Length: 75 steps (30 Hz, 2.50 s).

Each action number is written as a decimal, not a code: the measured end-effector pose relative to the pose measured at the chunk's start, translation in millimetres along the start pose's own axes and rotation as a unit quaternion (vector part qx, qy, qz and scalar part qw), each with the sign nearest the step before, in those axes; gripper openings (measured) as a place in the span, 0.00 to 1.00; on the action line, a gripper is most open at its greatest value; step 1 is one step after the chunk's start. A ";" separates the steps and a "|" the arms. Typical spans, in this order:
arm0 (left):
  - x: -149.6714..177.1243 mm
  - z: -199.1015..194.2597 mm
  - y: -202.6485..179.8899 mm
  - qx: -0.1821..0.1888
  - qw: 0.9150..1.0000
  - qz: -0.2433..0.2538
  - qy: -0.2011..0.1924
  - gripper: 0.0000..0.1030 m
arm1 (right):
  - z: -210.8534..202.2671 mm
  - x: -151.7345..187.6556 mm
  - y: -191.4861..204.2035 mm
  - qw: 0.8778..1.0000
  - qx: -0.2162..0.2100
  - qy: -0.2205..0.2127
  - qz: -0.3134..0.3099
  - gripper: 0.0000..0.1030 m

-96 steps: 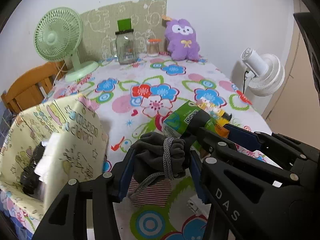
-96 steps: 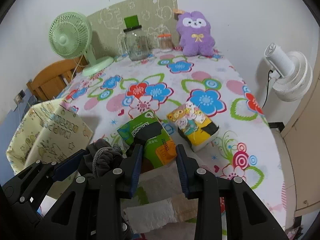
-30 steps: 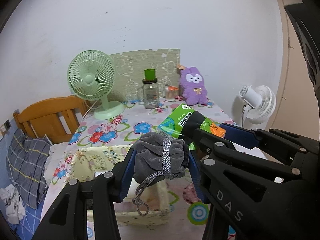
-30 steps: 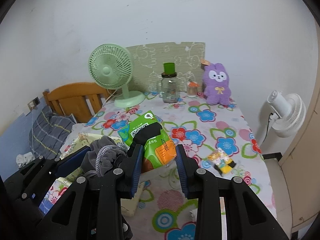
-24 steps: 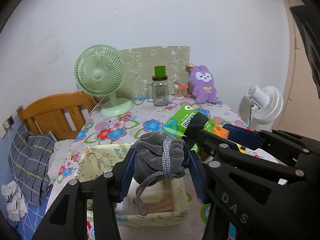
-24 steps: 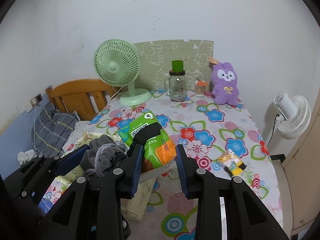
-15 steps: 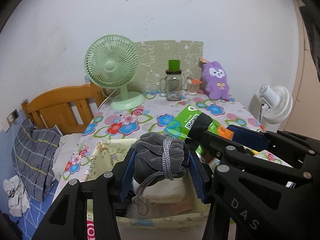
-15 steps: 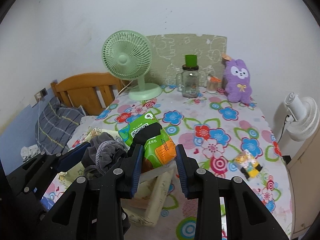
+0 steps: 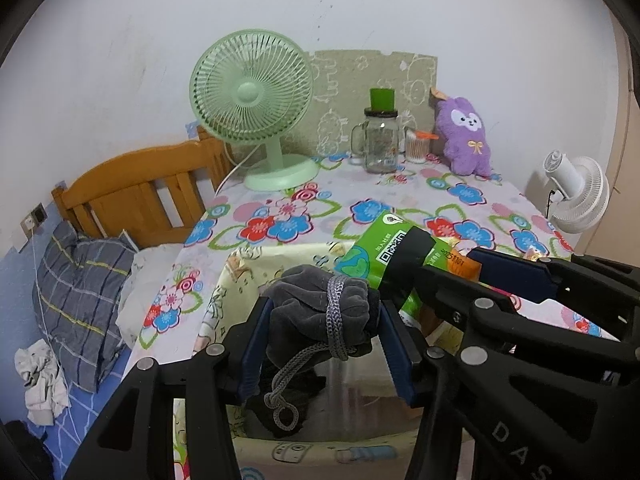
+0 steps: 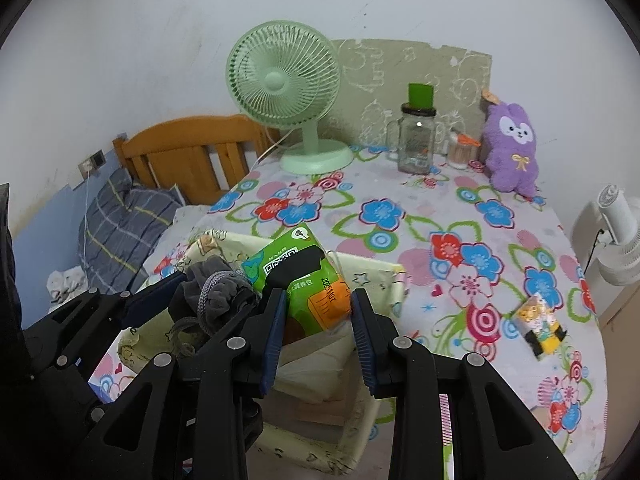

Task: Organize soft objects
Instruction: 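Lower pouch and packet into the box and open both grippers, then withdraw both grippers up out of the box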

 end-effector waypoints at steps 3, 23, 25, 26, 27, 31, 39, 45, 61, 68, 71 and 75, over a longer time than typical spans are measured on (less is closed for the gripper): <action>7.4 4.1 6.1 -0.004 1.000 0.001 0.010 0.59 | 7.7 2.7 6.1 1.000 -0.008 0.006 -0.004 0.35; 22.5 19.1 20.7 0.002 0.999 -0.021 0.037 0.92 | 51.3 21.0 27.0 0.998 -0.034 0.054 -0.016 0.30; 20.6 18.4 18.8 0.002 0.999 -0.018 0.034 0.95 | 50.6 20.9 23.3 0.998 -0.029 0.055 -0.016 0.43; 19.6 17.9 17.4 0.003 0.999 -0.018 0.033 0.97 | 49.6 20.8 21.9 0.998 -0.029 0.054 -0.015 0.57; 18.9 17.8 16.9 0.004 0.999 -0.018 0.032 0.99 | 47.5 20.0 20.2 0.998 -0.028 0.050 -0.012 0.64; 14.5 15.6 12.5 0.005 0.999 -0.019 0.027 1.00 | 38.9 14.1 13.8 0.999 -0.017 0.031 -0.010 0.75; 2.8 3.8 3.6 0.018 0.999 -0.026 0.009 1.00 | 20.6 3.6 3.8 1.000 0.001 0.014 -0.011 0.85; -8.3 -7.2 -3.8 0.014 1.000 -0.023 -0.005 1.00 | 6.5 -6.6 -1.9 1.000 0.008 -0.003 -0.006 0.88; -27.5 -32.9 -28.7 0.022 0.999 -0.019 -0.029 1.00 | -33.2 -23.1 -20.3 0.999 0.024 -0.042 0.001 0.97; -29.4 -40.3 -43.5 0.033 0.999 -0.021 -0.029 1.00 | -51.3 -24.7 -33.1 0.998 0.037 -0.059 0.001 0.97; -30.1 -43.4 -51.6 0.038 0.999 -0.020 -0.030 1.00 | -58.2 -24.4 -39.2 0.997 0.044 -0.061 0.001 0.97; -31.7 -48.6 -62.4 0.040 0.998 -0.016 -0.036 1.00 | -66.2 -24.1 -48.1 0.997 0.049 -0.063 0.004 0.97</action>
Point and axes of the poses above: each gripper's, at about its wrist camera, not at the fingertips, and z roughly the way its jaws point, y to its left, x to its underside, the point moved 8 cm from there along z, roughly the way its jaws point, and after that the axes turned 15 degrees about -y, right-handed, at the moved point
